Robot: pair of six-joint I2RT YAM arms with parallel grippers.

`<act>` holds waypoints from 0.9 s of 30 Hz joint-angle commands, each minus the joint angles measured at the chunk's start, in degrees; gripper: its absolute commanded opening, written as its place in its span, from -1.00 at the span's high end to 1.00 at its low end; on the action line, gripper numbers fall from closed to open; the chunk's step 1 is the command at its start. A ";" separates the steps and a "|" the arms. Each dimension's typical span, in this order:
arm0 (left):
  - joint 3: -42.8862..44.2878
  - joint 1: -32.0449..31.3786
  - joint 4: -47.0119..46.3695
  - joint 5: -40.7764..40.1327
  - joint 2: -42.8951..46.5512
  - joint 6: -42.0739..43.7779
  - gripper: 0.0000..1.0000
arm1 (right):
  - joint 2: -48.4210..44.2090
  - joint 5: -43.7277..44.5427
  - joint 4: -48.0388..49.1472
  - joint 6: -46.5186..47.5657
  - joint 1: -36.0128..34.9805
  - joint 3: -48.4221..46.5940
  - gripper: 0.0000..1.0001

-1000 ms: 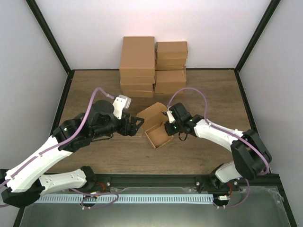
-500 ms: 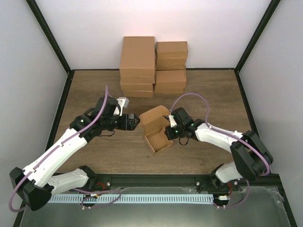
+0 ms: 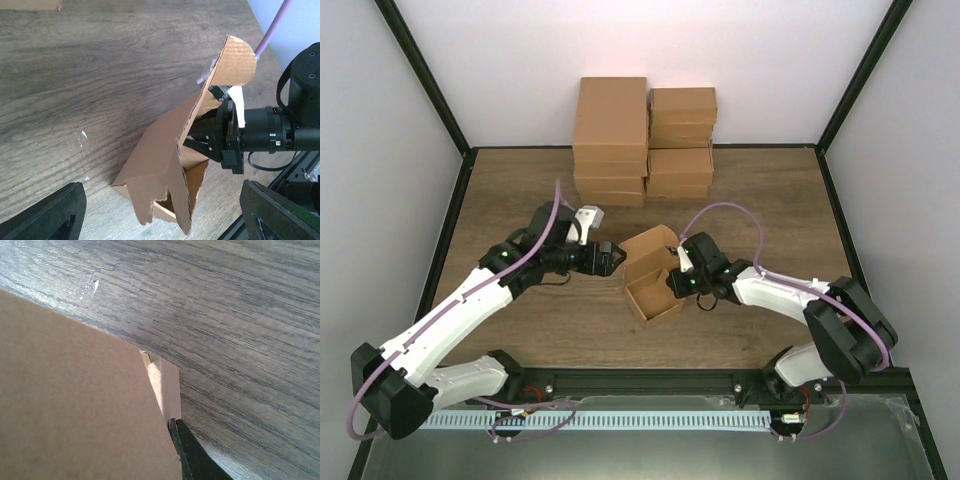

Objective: Fold the paper box

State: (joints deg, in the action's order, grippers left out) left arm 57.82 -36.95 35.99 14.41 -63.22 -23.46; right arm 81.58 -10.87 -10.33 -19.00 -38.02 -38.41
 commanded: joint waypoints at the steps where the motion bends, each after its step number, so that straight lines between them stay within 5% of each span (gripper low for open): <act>1: -2.57 0.35 -4.95 2.83 -1.38 0.87 -0.75 | 1.26 3.89 -1.33 -0.32 -1.22 1.23 0.77; 13: -6.57 0.30 -10.98 3.45 -3.98 -1.57 -0.65 | -0.85 9.83 -0.89 -1.00 -5.57 1.72 0.52; 16: -6.68 0.51 -11.87 1.87 -4.64 -2.20 -0.34 | -1.25 10.77 -0.16 -2.17 -6.14 2.38 0.53; 23: -7.51 3.46 -12.49 1.17 -3.93 -4.25 0.86 | -5.09 13.32 0.17 -4.26 -6.19 4.43 0.54; 27: -7.86 5.02 -12.16 2.07 -4.19 -4.27 0.92 | -7.37 14.03 0.86 -4.39 -6.21 5.38 0.54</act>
State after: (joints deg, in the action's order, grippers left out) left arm 50.70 -33.32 24.97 15.75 -67.77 -27.18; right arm 76.84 0.43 -9.72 -22.20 -43.81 -33.43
